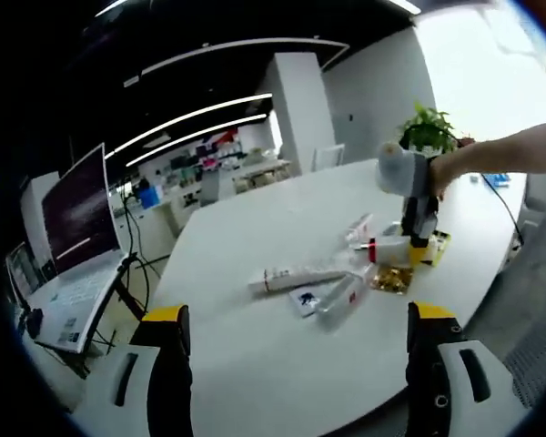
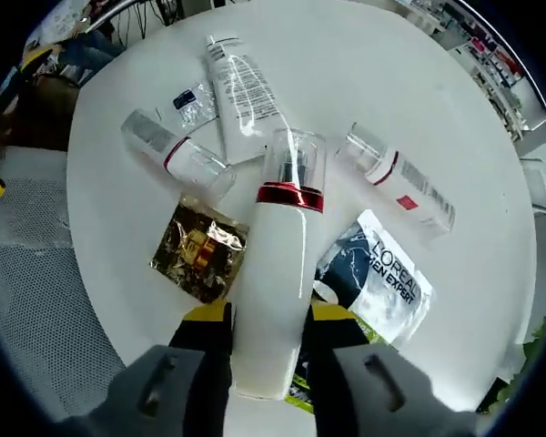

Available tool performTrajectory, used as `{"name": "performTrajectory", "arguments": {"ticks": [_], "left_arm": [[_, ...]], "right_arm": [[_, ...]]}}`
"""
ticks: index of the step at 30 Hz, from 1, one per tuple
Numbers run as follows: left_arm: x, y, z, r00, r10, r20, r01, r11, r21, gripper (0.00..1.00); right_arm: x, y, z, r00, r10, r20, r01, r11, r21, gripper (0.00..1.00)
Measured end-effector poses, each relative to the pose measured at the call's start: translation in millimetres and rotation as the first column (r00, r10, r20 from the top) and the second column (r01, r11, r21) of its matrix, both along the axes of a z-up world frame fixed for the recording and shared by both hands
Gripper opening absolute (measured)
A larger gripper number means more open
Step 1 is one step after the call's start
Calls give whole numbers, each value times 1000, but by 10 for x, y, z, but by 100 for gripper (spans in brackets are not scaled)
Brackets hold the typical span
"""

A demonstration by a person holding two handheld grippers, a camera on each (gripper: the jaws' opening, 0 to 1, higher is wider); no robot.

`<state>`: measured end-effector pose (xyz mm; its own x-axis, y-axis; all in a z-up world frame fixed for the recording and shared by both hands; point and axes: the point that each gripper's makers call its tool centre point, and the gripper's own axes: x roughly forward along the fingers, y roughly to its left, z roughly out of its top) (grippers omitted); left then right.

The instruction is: Arrange the skincare products in the storage area until every visible bottle or jar stands upright without overlapping.

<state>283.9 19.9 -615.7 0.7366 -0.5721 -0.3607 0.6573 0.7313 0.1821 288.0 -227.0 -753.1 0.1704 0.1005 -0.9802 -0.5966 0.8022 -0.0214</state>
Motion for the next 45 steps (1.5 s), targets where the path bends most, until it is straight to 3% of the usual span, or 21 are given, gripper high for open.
{"name": "performTrajectory", "arguments": {"ticks": [6,8,14,17,19,20,21,23,25,26,28,32,33,34,35,36,37,38,40,44,45], "left_arm": [[56,-257,35,996,-86,-1,86,996,11,97],[70,-352,47,994,-109,-8,109,994,-4,97],[62,-571,83,985,-167,-44,164,984,-76,97],[50,-633,85,981,-184,-62,176,978,-111,97],[15,-701,68,973,-210,-98,194,970,-150,97],[3,-729,64,969,-218,-114,197,965,-170,97],[-16,-769,57,961,-240,-133,213,958,-193,97],[-35,-817,57,950,-256,-177,212,948,-237,97],[-36,-864,93,944,-273,-187,215,935,-282,97],[-21,-887,117,942,-276,-190,211,929,-304,97],[-25,-931,147,933,-296,-203,219,918,-331,97],[-39,-1029,184,912,-332,-241,222,894,-389,97],[-65,-1068,161,894,-357,-272,230,885,-405,96],[-62,-1084,147,887,-361,-288,224,882,-415,93],[-48,-1092,133,884,-361,-298,219,882,-417,92],[-35,-1105,128,883,-362,-298,220,881,-419,90],[-29,-1128,122,881,-368,-298,222,877,-426,89],[-30,-1147,119,877,-371,-305,219,874,-435,88],[-48,-1201,127,865,-393,-313,226,861,-457,86],[-61,-1298,124,838,-440,-324,242,831,-502,78],[-59,-1328,116,833,-448,-324,244,824,-512,78]], "right_arm": [[5,-10,-5,1000,-19,5,19,1000,13,27],[5,2,3,999,-48,-2,48,997,67,27],[-28,4,47,985,-159,-73,170,964,204,26],[-66,46,72,970,-206,-132,237,926,293,26],[-79,73,98,947,-263,-184,315,872,374,26],[-89,83,114,930,-294,-221,363,833,418,26],[-90,84,120,925,-302,-232,376,819,433,26],[-90,87,136,900,-351,-259,435,755,490,26],[-102,117,155,867,-392,-309,499,664,558,26],[-109,140,176,847,-409,-341,531,599,600,26],[-122,175,222,819,-431,-379,567,504,652,26],[-176,264,262,799,-444,-405,581,398,710,26],[-194,308,269,782,-455,-425,594,341,728,26],[-203,331,271,774,-463,-431,597,309,740,26],[-210,350,277,762,-472,-442,604,273,749,26],[-205,370,300,747,-474,-466,611,214,762,26],[-205,384,321,740,-473,-479,612,177,771,26],[-188,387,355,733,-466,-495,609,126,783,26],[-168,386,418,730,-456,-510,598,65,799,26],[-185,439,594,760,-420,-497,550,6,835,27],[-194,464,656,779,-414,-472,519,3,855,27]]}}
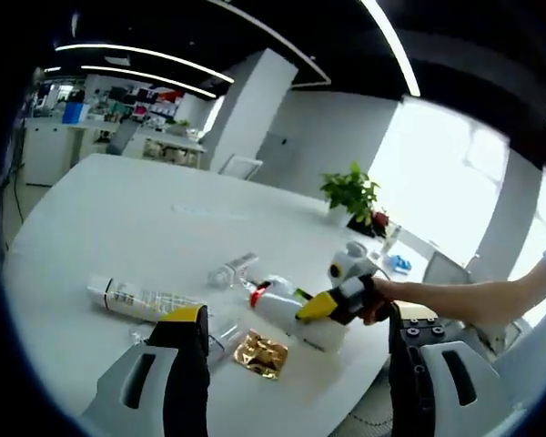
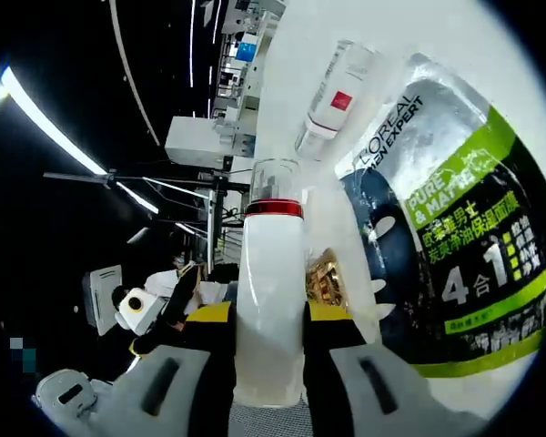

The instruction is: Arrange the skincare products in the storage area until every visible bottle or jar stands upright without overlapping.

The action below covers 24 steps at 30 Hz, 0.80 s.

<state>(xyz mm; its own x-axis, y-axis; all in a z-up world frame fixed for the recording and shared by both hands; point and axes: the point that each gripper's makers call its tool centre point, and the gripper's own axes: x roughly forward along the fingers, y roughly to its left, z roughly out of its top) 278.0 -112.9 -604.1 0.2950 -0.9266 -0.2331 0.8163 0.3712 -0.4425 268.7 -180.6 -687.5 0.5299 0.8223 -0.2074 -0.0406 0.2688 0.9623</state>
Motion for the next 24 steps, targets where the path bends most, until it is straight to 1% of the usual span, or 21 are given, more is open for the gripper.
{"name": "performTrajectory", "arguments": {"ticks": [1,2,3,4,5,6,7,8,11,12,14,17,18,19,20,21,22,24], "left_arm": [[-3,-27,1,1000,-2,-21,2,1000,-16,77],[-21,-73,21,998,-13,-60,10,998,-55,75],[-22,-87,27,997,-15,-75,10,998,-70,71],[-25,-125,41,993,-22,-113,10,994,-104,68],[-22,-153,56,991,-28,-128,11,991,-130,69],[-20,-190,55,987,-35,-158,11,988,-153,71],[-15,-212,41,984,-41,-173,13,987,-160,72],[5,-238,8,979,-39,-201,6,987,-162,71],[70,-299,-58,974,-32,-225,-4,988,-158,70],[79,-315,-74,973,-34,-228,-1,988,-152,70],[81,-355,-93,972,-44,-230,11,990,-142,70],[71,-415,-66,966,-63,-250,21,985,-169,68],[78,-419,-53,969,-58,-242,16,985,-174,63],[78,-436,-43,974,-59,-219,22,985,-170,60],[78,-442,-43,974,-58,-220,21,985,-169,58],[79,-447,-33,973,-59,-224,19,984,-178,60],[67,-468,-9,968,-71,-239,22,980,-200,62],[45,-496,14,949,-95,-301,20,970,-242,63]], "right_arm": [[-2,8,20,1000,0,14,0,1000,-2,27],[-42,56,55,1000,7,15,-7,1000,-6,27],[-54,83,89,999,7,32,-6,1000,-10,27],[-68,105,109,999,11,41,-11,1000,-8,27],[-96,141,132,999,15,49,-14,1000,-6,27],[-142,204,179,998,17,67,-18,1000,2,27],[-170,243,215,996,21,83,-22,1000,8,27],[-203,299,272,993,23,113,-24,1000,14,27],[-246,388,421,989,28,146,-35,999,41,27],[-255,417,488,986,36,166,-44,998,43,27],[-259,443,562,979,48,197,-55,998,31,27],[-266,465,624,974,56,222,-63,998,27,27],[-270,471,636,973,55,225,-63,998,27,27],[-276,473,647,971,55,231,-63,998,29,27],[-284,470,656,969,56,240,-65,997,31,27],[-293,470,669,967,51,251,-62,997,36,27],[-300,474,676,966,51,252,-63,997,40,27],[-316,490,698,960,58,274,-70,997,34,27]]}}
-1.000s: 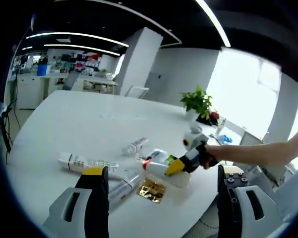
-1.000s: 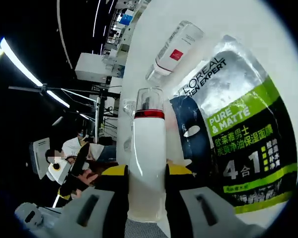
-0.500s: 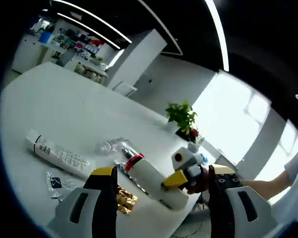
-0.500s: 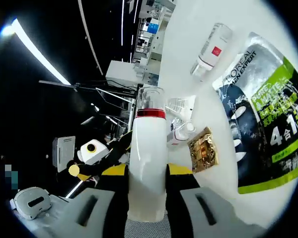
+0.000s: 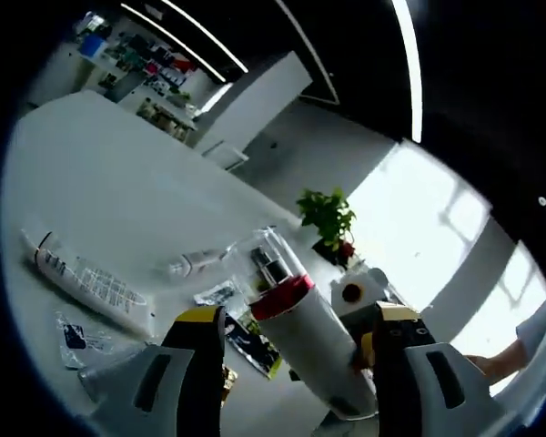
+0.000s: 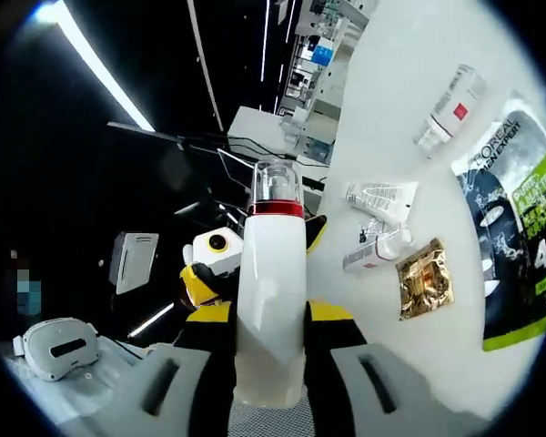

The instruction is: Arrange the skincare products in the storage area until every visible bottle or jar stands upright without overlapping.

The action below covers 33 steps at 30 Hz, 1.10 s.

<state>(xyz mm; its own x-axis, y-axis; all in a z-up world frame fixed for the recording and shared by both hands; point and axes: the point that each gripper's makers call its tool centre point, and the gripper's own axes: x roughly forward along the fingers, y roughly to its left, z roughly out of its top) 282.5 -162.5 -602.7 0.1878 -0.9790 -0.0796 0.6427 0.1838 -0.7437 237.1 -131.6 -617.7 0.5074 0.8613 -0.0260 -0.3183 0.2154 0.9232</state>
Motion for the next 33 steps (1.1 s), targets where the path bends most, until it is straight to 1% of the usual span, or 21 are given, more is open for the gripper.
{"name": "performTrajectory", "arguments": {"ticks": [3,5,8,10,11,12,13,14,15,17,19,22,23,25,26,29,31,32,33], "left_arm": [[23,-15,-47,1000,-3,1,3,1000,4,59],[-1,-27,-22,1000,-27,-3,27,1000,-15,55],[26,-16,36,1000,-27,-10,27,999,-42,44],[41,-21,107,999,-36,13,37,997,-75,38],[22,-36,167,998,-50,46,54,993,-101,35],[10,-54,154,997,-56,56,61,995,-85,35],[-1,-78,159,996,-67,59,72,994,-85,35],[-9,-92,159,994,-89,60,94,991,-96,35],[-1,-101,152,994,-94,55,99,990,-100,34],[-18,-123,149,993,-113,32,116,987,-111,32],[-47,-138,164,992,-126,4,126,985,-118,30],[-92,-158,216,989,-144,22,146,982,-122,28],[-110,-166,225,987,-152,44,156,981,-114,28],[-132,-187,231,985,-159,60,164,982,-91,26],[-135,-194,238,985,-163,63,168,982,-91,26],[-147,-202,266,983,-167,74,174,979,-101,25],[-159,-222,275,983,-167,79,174,980,-95,25],[-170,-228,269,981,-171,86,178,980,-89,25],[-197,-234,267,978,-182,101,191,978,-84,25]], "right_arm": [[-13,20,29,1000,14,14,-14,1000,-5,27],[-10,13,44,1000,13,19,-13,1000,-3,27],[-2,-14,89,999,1,38,-1,1000,2,27],[-9,-21,102,999,4,53,-4,1000,-12,28],[-16,-20,99,998,7,56,-6,1000,-21,28],[-23,-18,103,997,11,80,-9,999,-32,28],[-31,-13,102,998,14,68,-12,1000,-28,27],[-40,-10,87,997,17,78,-13,999,-49,27],[-45,-10,72,997,17,82,-12,998,-64,27],[-57,-22,22,994,22,111,-9,993,-117,28],[-85,-25,17,992,19,121,-2,991,-132,28],[-108,-32,19,990,7,142,12,991,-134,28],[-100,-40,-6,990,2,142,21,986,-163,28],[-47,-73,-63,984,-15,178,60,966,-250,29],[-50,-74,-75,985,-14,172,60,962,-266,30],[-53,-74,-52,985,-16,170,59,966,-251,31],[-52,-91,-67,982,-14,187,69,954,-292,31],[-60,-107,-98,978,5,207,66,940,-335,31],[-66,-109,-101,976,15,219,63,936,-347,31]]}}
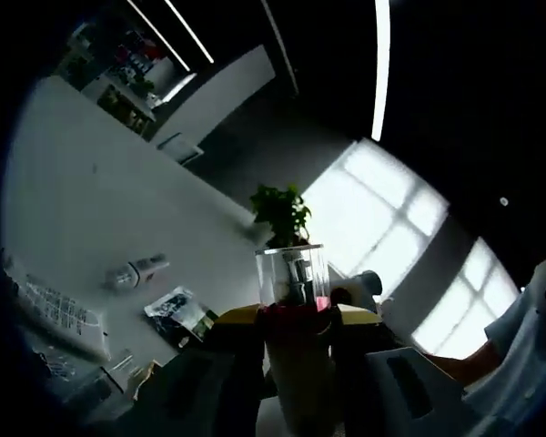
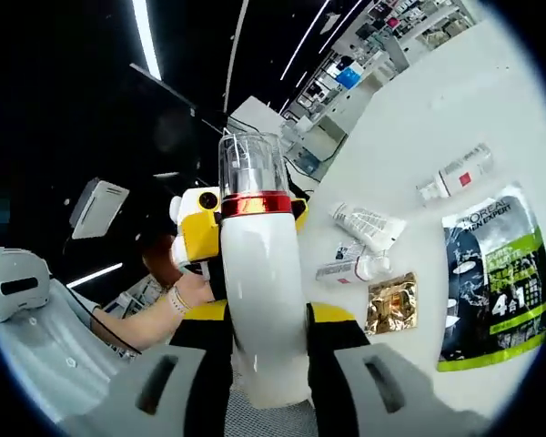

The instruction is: Arrange the skincare products in the storage area until every visible bottle or jar stands upright without overlapping.

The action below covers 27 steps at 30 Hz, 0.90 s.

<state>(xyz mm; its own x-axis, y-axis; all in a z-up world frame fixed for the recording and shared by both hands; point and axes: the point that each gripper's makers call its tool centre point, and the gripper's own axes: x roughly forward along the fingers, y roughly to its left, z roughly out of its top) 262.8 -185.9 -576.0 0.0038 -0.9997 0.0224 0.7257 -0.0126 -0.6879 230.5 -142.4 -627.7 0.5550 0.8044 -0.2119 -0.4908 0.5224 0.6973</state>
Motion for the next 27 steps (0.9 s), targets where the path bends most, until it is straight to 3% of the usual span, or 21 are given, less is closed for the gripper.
{"name": "performTrajectory", "arguments": {"ticks": [5,9,14,20,27], "left_arm": [[-33,-11,-15,1000,-9,24,9,1000,8,25],[-77,-48,-29,998,-21,66,19,1000,22,25],[-128,-90,-77,990,-44,131,35,997,70,25],[-152,-141,-174,981,-55,188,33,992,118,26],[-228,-157,-317,959,-101,266,51,981,188,26]], "right_arm": [[-20,-58,-27,998,1,61,5,996,-89,30],[-35,-69,-74,998,23,63,-17,995,-103,30],[-37,-95,-211,994,66,87,-45,973,-226,30],[-12,-100,-340,991,92,93,-62,955,-291,30],[-22,-164,-568,977,180,114,-112,890,-443,30]]}}
